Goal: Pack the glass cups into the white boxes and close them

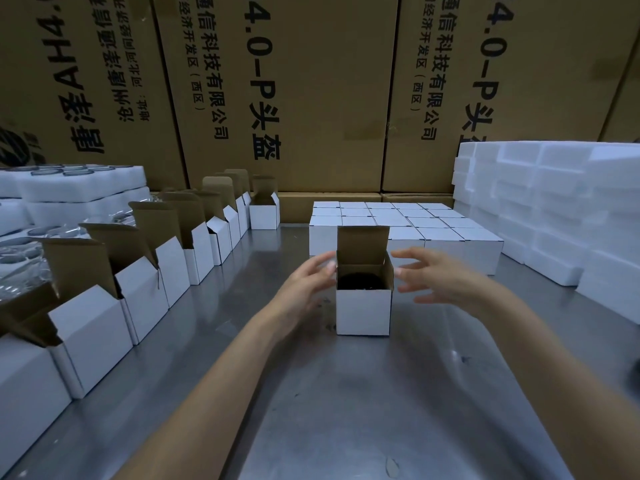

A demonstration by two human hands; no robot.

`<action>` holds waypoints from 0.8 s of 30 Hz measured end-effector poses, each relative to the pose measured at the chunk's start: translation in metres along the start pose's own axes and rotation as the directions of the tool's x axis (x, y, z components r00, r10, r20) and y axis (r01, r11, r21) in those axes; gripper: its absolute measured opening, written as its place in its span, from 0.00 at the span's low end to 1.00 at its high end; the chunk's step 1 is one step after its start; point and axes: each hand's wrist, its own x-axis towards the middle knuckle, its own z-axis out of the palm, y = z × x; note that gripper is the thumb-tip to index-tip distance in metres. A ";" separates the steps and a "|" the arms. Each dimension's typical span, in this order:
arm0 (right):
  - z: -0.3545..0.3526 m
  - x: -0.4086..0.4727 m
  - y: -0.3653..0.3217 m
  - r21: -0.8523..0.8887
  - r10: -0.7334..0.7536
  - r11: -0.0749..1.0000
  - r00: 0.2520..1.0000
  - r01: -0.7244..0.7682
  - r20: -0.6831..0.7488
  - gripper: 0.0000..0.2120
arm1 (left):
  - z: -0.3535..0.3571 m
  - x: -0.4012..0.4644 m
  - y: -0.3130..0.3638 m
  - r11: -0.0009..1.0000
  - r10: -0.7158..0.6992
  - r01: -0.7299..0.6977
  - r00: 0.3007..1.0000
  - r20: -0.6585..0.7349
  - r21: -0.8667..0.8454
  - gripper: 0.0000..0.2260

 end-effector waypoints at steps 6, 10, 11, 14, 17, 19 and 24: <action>-0.001 0.002 0.005 0.069 0.005 0.998 0.999 -0.009 0.052 0.12 | 0.001 0.002 0.004 0.995 0.079 -0.086 0.989 -0.129 -0.053 0.12; -0.001 0.002 0.005 0.072 -0.005 0.997 0.999 0.002 0.051 0.11 | 0.006 0.001 0.009 0.994 0.113 -0.113 0.992 -0.053 0.010 0.07; -0.001 0.002 0.005 0.075 -0.006 0.997 0.999 0.002 0.051 0.12 | 0.007 0.001 0.010 0.993 0.115 -0.115 0.993 -0.017 0.022 0.09; -0.003 0.000 0.006 0.088 0.001 0.996 0.997 -0.007 0.076 0.16 | 0.010 -0.001 0.014 0.994 0.107 -0.108 0.994 0.035 0.029 0.12; -0.001 -0.002 0.005 0.086 -0.004 0.996 0.995 -0.005 0.103 0.22 | 0.011 0.000 0.013 0.993 0.117 -0.118 0.993 0.030 0.018 0.17; 0.005 -0.003 0.004 0.094 0.000 0.995 0.996 -0.009 0.088 0.27 | 0.012 0.000 0.011 0.991 0.135 -0.135 0.991 0.011 0.019 0.20; 0.027 -0.003 0.001 -0.010 -0.026 1.000 0.998 0.026 0.055 0.29 | 0.016 -0.001 0.005 0.984 0.176 -0.179 0.980 -0.098 -0.019 0.26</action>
